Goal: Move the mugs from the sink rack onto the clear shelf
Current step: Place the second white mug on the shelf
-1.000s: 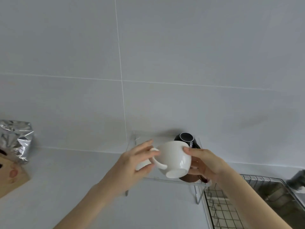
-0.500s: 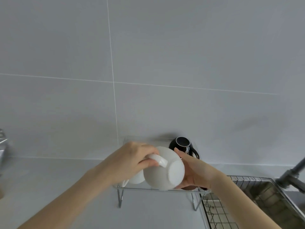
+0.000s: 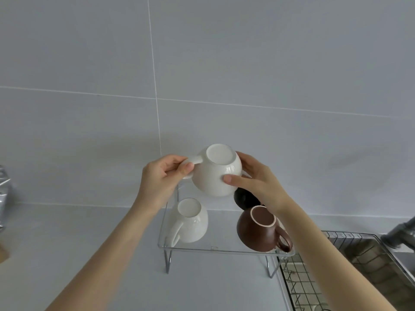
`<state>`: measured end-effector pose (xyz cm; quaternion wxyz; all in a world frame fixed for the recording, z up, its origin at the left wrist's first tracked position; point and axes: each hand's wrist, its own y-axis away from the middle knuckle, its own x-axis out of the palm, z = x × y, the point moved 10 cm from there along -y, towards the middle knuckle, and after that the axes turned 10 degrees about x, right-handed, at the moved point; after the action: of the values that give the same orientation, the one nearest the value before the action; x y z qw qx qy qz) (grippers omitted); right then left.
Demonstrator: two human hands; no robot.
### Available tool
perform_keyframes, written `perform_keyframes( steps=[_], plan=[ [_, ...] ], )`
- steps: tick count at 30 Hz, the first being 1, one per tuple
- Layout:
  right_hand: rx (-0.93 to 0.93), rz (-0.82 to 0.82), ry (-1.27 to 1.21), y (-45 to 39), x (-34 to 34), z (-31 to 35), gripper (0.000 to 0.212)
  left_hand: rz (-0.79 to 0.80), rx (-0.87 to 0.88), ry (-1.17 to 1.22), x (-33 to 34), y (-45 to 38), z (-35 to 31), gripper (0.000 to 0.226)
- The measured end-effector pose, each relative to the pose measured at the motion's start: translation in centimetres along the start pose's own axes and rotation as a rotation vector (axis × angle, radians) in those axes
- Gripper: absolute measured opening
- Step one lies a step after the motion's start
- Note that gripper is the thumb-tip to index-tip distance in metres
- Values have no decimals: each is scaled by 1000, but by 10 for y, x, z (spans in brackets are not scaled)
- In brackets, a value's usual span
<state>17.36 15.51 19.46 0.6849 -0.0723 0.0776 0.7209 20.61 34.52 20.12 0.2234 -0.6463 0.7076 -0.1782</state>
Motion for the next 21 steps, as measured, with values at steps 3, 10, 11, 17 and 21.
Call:
perform_keyframes(
  steps=[3, 10, 11, 17, 21],
  plan=[
    [15, -7, 74, -32, 3, -13, 59, 23, -35, 1, -4, -13, 29, 14],
    [106, 141, 225, -93, 30, -60, 45, 43, -177, -70, -15, -11, 120, 8],
    [120, 162, 239, -98, 32, -66, 47, 49, -187, -94, -16, -10, 128, 6],
    [166, 173, 301, -117, 35, -94, 52, 116, -162, -289, -13, -8, 153, 15],
    [170, 146, 381, -121, 33, -105, 58, 156, -118, -377, -9, -5, 154, 12]
  ],
)
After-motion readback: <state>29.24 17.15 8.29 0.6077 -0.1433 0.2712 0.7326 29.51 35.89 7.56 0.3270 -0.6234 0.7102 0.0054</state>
